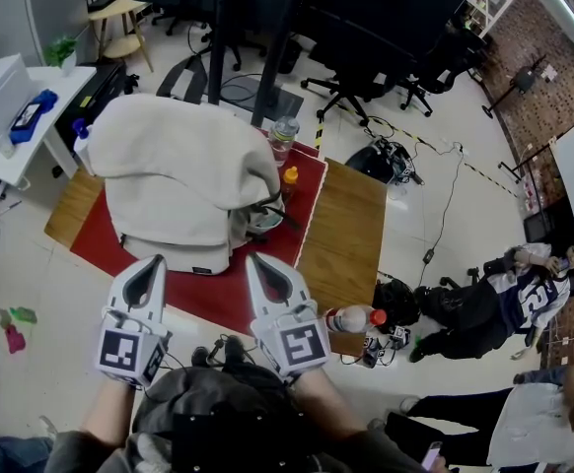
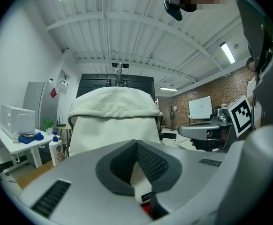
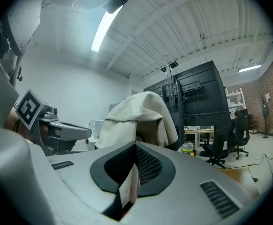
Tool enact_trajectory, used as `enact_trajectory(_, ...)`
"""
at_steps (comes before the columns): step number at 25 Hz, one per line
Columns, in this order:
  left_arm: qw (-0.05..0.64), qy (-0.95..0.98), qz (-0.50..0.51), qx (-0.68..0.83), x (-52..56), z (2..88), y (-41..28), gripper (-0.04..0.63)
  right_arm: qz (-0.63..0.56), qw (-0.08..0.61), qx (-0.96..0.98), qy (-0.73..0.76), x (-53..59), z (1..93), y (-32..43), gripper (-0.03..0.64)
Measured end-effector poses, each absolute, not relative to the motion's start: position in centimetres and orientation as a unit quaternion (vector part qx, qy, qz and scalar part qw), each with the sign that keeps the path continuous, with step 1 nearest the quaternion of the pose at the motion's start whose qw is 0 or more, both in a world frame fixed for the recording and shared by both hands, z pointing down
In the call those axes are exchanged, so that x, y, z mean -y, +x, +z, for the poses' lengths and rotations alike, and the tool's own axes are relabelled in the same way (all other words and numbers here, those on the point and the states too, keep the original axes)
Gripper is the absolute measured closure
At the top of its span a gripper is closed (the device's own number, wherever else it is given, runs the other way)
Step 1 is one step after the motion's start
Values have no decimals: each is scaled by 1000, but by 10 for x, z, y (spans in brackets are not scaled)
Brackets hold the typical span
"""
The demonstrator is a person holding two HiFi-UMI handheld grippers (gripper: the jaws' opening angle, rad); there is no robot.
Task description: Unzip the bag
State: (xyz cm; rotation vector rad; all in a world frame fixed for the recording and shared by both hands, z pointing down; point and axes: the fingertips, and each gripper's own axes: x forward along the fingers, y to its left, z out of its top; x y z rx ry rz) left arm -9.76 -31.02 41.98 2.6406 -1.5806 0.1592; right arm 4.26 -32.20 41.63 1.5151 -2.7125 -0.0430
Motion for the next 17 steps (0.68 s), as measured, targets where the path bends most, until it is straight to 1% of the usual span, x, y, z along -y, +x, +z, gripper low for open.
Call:
enact_trajectory(10,37,852,62,519,319,428,-102,569,-10,38,880,473,325,422,35,607)
enact_trajectory(17,43,856,67,511,317,435,-99,569,10,25,879,477,325,425,36,607)
